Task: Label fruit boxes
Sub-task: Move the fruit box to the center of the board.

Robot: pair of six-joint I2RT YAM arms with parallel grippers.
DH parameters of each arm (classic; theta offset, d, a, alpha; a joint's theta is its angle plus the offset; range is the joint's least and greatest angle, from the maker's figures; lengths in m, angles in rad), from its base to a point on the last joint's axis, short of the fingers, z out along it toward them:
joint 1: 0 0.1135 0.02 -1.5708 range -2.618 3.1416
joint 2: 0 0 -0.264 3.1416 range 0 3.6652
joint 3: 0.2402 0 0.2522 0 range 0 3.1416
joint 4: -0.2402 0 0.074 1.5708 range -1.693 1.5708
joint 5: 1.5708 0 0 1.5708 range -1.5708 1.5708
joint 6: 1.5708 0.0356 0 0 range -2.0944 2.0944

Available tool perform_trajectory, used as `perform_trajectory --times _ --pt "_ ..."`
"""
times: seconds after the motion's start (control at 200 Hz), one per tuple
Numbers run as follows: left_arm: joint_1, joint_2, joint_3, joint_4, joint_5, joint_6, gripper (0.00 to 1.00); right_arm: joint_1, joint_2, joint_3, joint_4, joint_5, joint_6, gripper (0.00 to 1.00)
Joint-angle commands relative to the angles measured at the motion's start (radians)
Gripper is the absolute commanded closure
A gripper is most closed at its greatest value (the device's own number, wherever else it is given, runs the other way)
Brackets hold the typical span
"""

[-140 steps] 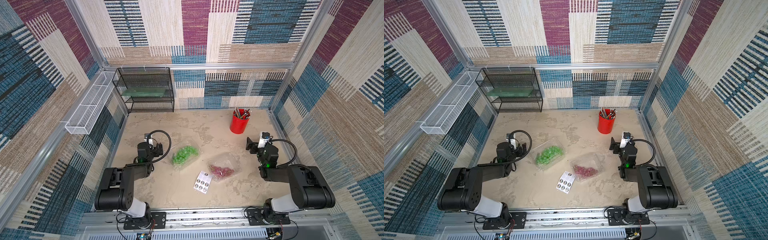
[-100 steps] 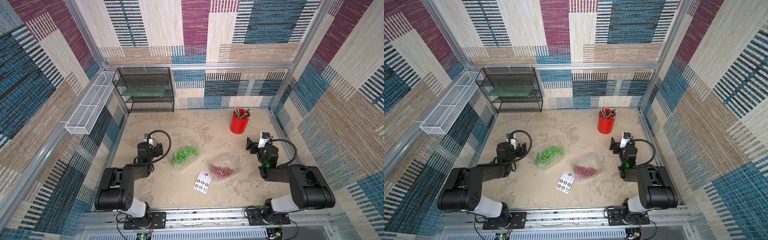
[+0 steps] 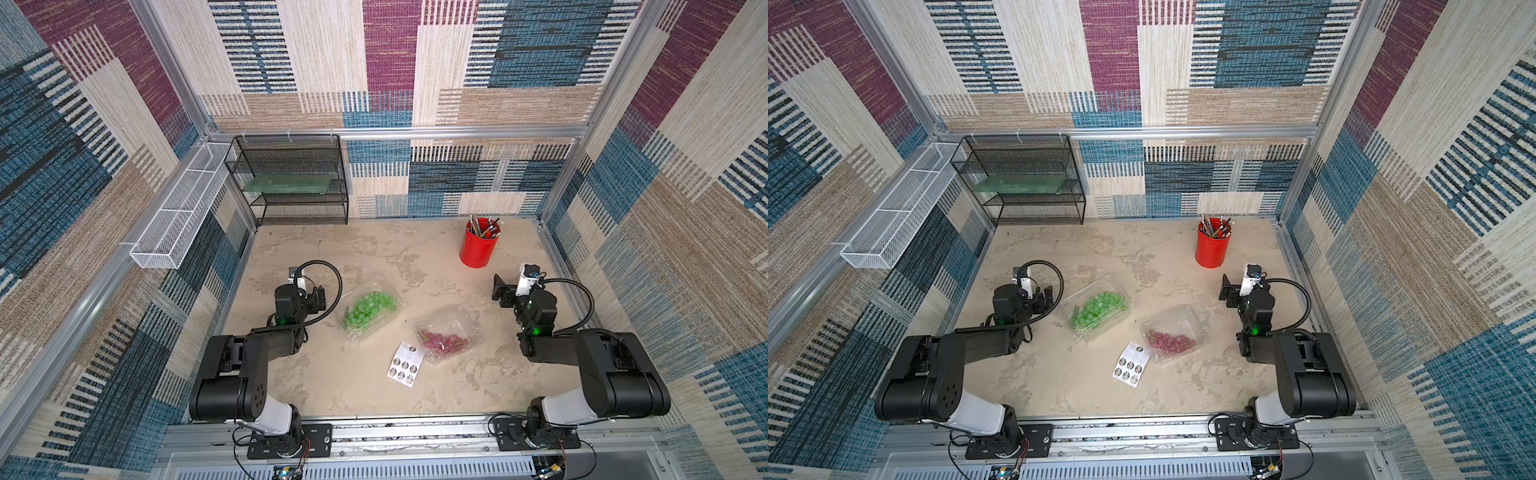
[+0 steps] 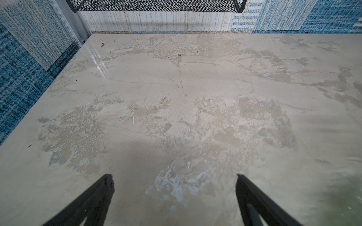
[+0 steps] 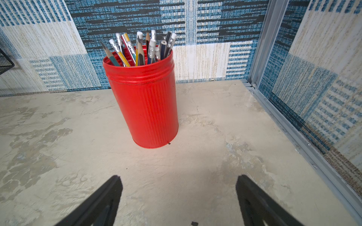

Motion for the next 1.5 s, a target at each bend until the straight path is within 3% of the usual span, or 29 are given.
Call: perform_trajectory --times 0.0,0.235,0.336,0.471,0.596,0.671,0.771,0.861,0.997,1.192,1.247,1.402,1.492 --pt "0.0 0.001 0.006 0.006 0.014 0.015 0.01 0.0 -0.001 0.003 0.025 0.0 0.006 0.05" --pt "0.011 -0.002 0.002 0.01 0.044 0.017 0.04 0.002 -0.033 0.019 -0.027 0.012 0.008 0.05" --pt "-0.001 -0.072 0.016 -0.056 0.069 0.044 0.09 0.003 -0.132 0.099 -0.236 0.025 0.024 0.05" --pt "-0.013 -0.246 0.127 -0.398 0.056 -0.003 0.17 0.024 -0.285 0.205 -0.544 0.003 0.051 0.05" --pt "-0.062 -0.385 0.214 -0.609 0.11 -0.067 0.2 0.116 -0.37 0.372 -0.88 0.038 0.095 0.05" --pt "-0.108 -0.428 0.26 -0.705 0.185 -0.099 0.21 0.172 -0.397 0.467 -1.048 -0.004 0.137 0.05" --pt "-0.19 -0.435 0.333 -0.841 0.292 -0.121 0.23 0.275 -0.423 0.523 -1.203 -0.098 0.155 0.05" --pt "-0.288 -0.422 0.38 -0.954 0.366 -0.149 0.24 0.412 -0.441 0.564 -1.326 -0.074 0.227 0.05" --pt "-0.38 -0.424 0.358 -0.979 0.457 -0.237 0.25 0.648 -0.447 0.575 -1.388 -0.054 0.388 0.05" --pt "-0.389 -0.454 0.318 -1.043 0.404 -0.285 0.23 0.985 -0.435 0.538 -1.396 -0.033 0.644 0.0" --pt "-0.389 -0.463 0.315 -1.067 0.373 -0.289 0.23 1.06 -0.439 0.517 -1.401 -0.019 0.685 0.04" --pt "-0.39 -0.473 0.347 -1.178 0.245 -0.334 0.23 1.18 -0.461 0.425 -1.421 -0.057 0.812 0.08" --pt "-0.389 -0.478 0.35 -1.209 0.234 -0.328 0.23 1.241 -0.468 0.344 -1.339 -0.077 0.87 0.09"
